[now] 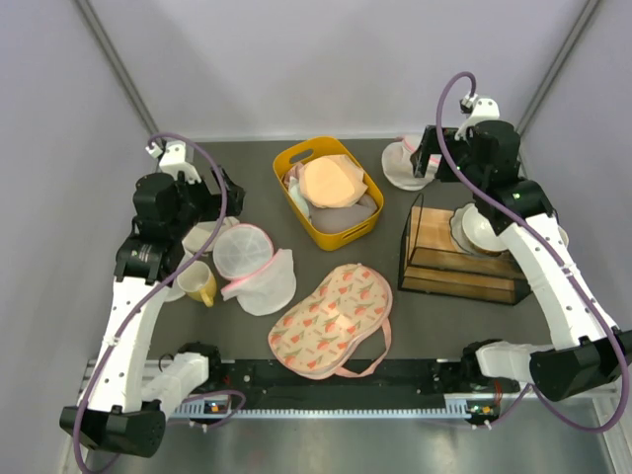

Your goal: Unzip the laundry bag and remove the bra

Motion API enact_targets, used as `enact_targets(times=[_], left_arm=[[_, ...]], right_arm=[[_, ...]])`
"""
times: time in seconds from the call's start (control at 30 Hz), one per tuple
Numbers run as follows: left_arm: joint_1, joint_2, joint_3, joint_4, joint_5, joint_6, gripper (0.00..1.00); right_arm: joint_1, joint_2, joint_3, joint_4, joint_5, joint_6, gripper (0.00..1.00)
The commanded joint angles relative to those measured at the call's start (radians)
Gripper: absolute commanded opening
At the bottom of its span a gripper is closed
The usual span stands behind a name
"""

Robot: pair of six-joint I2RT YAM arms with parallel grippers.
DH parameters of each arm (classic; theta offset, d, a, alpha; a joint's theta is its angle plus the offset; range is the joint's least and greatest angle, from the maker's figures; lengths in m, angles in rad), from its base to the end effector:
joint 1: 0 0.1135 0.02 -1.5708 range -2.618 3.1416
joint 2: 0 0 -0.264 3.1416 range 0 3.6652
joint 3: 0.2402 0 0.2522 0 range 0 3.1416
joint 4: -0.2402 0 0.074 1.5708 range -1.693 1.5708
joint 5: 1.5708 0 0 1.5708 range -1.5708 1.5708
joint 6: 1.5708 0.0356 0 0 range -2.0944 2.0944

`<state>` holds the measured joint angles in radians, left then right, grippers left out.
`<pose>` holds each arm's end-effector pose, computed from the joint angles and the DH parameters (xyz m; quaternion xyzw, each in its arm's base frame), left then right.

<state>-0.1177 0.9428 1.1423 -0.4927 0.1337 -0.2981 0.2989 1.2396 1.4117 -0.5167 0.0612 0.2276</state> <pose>0.1958 -0.0279 0.4029 -0.0325 0.8014 -0.1753 0.5710 0.2571 0.0769 0.4272 -0.0115 0.8176 0.1255 0.5618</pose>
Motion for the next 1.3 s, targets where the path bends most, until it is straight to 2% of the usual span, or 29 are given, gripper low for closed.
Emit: enact_targets(times=[0.0, 0.2, 0.33, 0.47, 0.6, 0.73, 0.83, 1.07, 1.27], left_arm=[[0.001, 0.001, 0.011, 0.023, 0.007, -0.009, 0.99], [0.001, -0.004, 0.014, 0.017, 0.006, -0.006, 0.99], [0.001, 0.001, 0.02, 0.011, 0.003, -0.004, 0.99], [0.001, 0.014, 0.033, 0.0, 0.013, 0.001, 0.99], [0.001, 0.019, 0.03, -0.001, 0.021, -0.001, 0.99], [0.001, 0.028, 0.03, -0.009, 0.007, 0.002, 0.99], [0.001, 0.039, 0.036, -0.024, -0.009, 0.01, 0.99], [0.001, 0.053, 0.025, -0.03, -0.042, 0.022, 0.99], [0.001, 0.08, 0.022, -0.024, -0.045, 0.017, 0.99]], right_arm=[[0.005, -0.011, 0.024, 0.034, 0.002, 0.001, 0.99], [0.005, 0.003, 0.055, 0.032, 0.054, -0.02, 0.99], [0.005, 0.041, 0.142, 0.02, 0.068, -0.019, 0.99], [-0.007, 0.219, 0.343, -0.069, 0.088, -0.017, 0.99], [-0.053, 0.424, 0.542, -0.137, 0.025, 0.007, 0.99], [-0.087, 0.634, 0.809, -0.22, -0.049, 0.048, 0.99], [-0.107, 0.76, 0.912, -0.23, -0.047, 0.064, 0.99], [-0.135, 0.968, 1.046, -0.229, 0.017, 0.056, 0.99], [-0.135, 1.061, 1.057, -0.227, 0.112, 0.004, 0.99]])
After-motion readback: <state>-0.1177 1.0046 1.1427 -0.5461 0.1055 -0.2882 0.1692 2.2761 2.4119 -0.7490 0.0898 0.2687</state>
